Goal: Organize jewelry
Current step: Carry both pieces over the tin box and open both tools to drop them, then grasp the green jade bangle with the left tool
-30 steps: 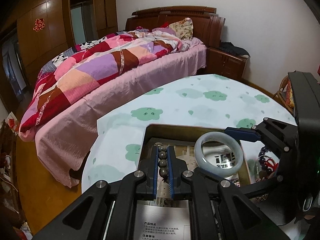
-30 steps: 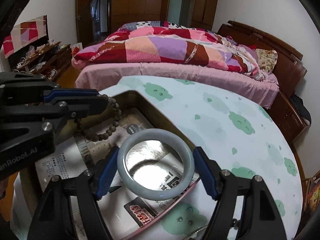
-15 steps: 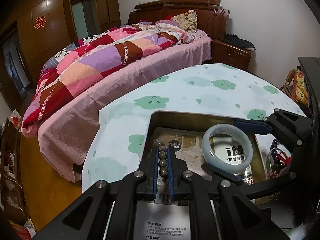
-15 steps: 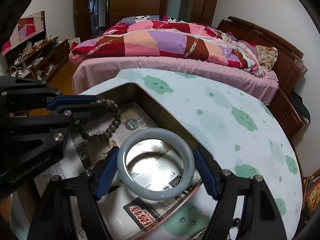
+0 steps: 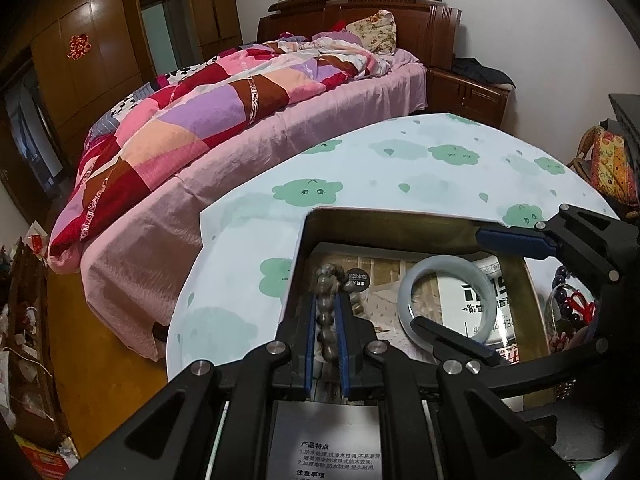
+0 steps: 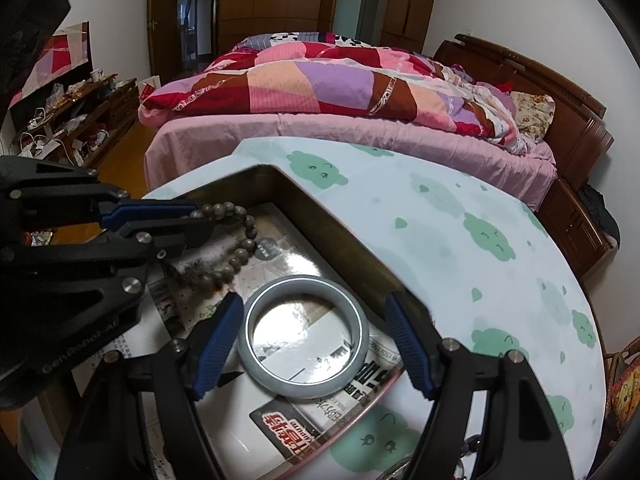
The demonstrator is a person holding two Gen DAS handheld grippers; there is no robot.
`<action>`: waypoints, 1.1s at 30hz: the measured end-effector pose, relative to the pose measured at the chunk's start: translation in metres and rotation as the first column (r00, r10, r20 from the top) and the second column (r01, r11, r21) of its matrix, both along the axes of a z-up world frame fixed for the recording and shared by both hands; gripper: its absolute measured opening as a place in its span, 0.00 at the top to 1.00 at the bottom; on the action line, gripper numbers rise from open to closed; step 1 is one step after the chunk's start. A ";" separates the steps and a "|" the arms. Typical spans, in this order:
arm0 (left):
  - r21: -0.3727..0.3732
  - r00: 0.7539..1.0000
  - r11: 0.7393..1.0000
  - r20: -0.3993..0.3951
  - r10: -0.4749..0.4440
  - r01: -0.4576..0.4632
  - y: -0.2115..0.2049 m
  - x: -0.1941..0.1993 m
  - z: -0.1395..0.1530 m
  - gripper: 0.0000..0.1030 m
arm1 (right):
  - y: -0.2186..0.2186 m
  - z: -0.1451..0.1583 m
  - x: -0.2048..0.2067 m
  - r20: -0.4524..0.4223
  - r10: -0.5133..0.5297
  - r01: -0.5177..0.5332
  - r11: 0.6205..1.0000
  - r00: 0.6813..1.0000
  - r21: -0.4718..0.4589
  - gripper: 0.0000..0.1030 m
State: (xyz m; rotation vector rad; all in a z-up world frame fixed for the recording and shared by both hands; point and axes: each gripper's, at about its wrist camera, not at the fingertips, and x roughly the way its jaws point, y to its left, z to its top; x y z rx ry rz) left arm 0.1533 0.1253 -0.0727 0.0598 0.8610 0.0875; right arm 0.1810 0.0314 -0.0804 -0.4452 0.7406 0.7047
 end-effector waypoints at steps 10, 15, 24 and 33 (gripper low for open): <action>0.013 1.000 1.000 -0.014 -0.007 0.007 -0.002 0.001 -0.001 0.87 | 0.002 0.001 -0.001 0.009 0.011 -0.011 1.000 1.000 -0.002 0.21; 0.011 1.000 1.000 -0.003 -0.022 0.022 -0.005 -0.002 0.000 0.80 | 0.005 0.001 -0.004 0.022 0.010 -0.010 1.000 1.000 -0.003 0.18; 0.028 0.993 1.000 0.117 0.007 -0.010 -0.007 -0.021 0.023 0.24 | -0.003 0.010 -0.010 0.055 0.003 -0.005 1.000 0.999 0.024 0.11; 0.009 0.988 0.996 0.129 0.086 -0.088 0.001 -0.037 0.024 0.24 | -0.043 0.024 -0.014 0.057 -0.042 0.037 0.996 0.997 0.077 0.07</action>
